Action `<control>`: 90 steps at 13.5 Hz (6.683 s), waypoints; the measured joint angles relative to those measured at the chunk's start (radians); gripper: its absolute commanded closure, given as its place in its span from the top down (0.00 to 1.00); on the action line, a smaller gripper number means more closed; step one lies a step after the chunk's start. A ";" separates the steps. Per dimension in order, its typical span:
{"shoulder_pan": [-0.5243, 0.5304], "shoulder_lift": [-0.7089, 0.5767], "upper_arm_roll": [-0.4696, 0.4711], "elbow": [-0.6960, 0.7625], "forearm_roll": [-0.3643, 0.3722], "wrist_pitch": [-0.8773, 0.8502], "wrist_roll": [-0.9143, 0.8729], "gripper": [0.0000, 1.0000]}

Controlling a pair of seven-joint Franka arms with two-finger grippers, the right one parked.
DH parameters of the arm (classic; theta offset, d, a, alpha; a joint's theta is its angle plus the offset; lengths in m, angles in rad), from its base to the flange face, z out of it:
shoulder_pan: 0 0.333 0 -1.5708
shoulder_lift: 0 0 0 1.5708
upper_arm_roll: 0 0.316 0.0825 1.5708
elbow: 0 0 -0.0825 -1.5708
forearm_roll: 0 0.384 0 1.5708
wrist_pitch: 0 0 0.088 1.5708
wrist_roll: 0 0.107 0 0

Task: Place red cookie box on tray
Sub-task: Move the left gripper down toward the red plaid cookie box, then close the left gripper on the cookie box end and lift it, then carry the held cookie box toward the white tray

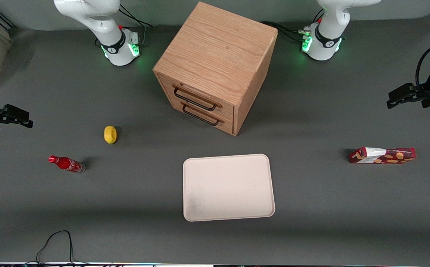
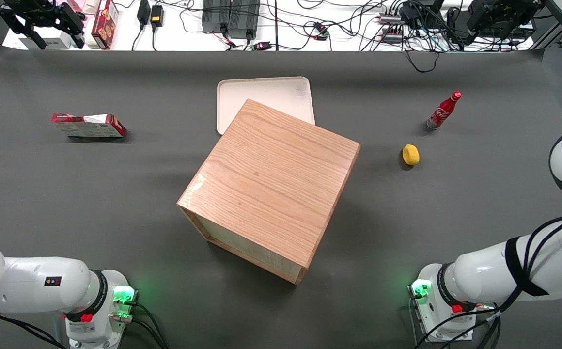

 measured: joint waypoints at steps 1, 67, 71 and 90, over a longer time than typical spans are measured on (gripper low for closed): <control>0.000 0.000 0.000 0.000 0.000 0.000 0.000 1.00; 0.247 0.415 -0.003 -0.463 0.004 1.020 -1.363 0.17; 0.248 0.412 -0.002 -0.460 0.004 1.011 -1.363 0.00; 0.253 0.240 0.003 0.195 0.004 0.040 -1.333 0.00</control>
